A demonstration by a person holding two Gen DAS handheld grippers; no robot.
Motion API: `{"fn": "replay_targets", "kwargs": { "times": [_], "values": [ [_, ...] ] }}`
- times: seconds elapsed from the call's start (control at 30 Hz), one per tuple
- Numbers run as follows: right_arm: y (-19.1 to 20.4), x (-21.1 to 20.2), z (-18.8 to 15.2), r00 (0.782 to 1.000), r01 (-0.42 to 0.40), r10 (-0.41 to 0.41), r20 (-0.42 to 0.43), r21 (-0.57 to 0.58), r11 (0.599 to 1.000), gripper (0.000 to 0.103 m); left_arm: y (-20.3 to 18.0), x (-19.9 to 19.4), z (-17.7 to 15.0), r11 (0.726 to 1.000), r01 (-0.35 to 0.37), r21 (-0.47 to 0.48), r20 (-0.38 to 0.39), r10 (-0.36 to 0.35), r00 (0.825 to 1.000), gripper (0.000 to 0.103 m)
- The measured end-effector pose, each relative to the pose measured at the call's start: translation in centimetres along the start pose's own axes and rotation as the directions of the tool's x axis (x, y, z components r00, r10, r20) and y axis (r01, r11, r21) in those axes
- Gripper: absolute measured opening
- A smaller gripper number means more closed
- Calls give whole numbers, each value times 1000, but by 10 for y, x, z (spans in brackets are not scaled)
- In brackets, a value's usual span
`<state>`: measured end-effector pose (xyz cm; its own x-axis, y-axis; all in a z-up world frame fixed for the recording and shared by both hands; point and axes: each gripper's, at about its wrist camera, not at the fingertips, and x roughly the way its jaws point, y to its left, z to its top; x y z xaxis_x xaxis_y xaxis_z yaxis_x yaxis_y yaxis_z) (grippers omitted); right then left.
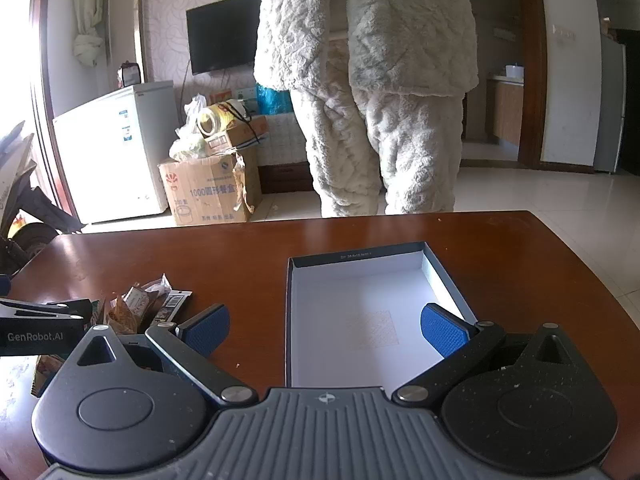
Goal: Organize snacks
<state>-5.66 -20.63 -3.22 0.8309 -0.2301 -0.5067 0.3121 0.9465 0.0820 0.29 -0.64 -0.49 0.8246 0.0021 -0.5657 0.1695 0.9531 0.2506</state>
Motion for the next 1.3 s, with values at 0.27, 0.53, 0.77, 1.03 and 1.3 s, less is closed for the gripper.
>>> {"fn": "replay_targets", "kwargs": {
  "times": [0.27, 0.53, 0.77, 1.03, 1.3],
  "values": [
    [-3, -1, -1, 1000, 2, -2, 0, 5, 1000, 103, -10, -4, 1, 1000, 17, 13, 7, -17, 1000, 103],
    [-4, -3, -1, 1000, 1, -1, -1, 7, 1000, 103, -14, -6, -2, 1000, 14, 17, 7, -15, 1000, 103],
    [-5, -3, 0, 1000, -2, 2, -2, 6, 1000, 103, -13, -8, -3, 1000, 15, 15, 12, -15, 1000, 103],
    [-5, -3, 0, 1000, -5, 5, 0, 6, 1000, 103, -14, -7, -3, 1000, 4, 18, 8, -4, 1000, 103],
    [-4, -3, -1, 1000, -18, 18, 3, 6, 1000, 103, -14, -5, -4, 1000, 2, 20, 6, -2, 1000, 103]
  ]
}}
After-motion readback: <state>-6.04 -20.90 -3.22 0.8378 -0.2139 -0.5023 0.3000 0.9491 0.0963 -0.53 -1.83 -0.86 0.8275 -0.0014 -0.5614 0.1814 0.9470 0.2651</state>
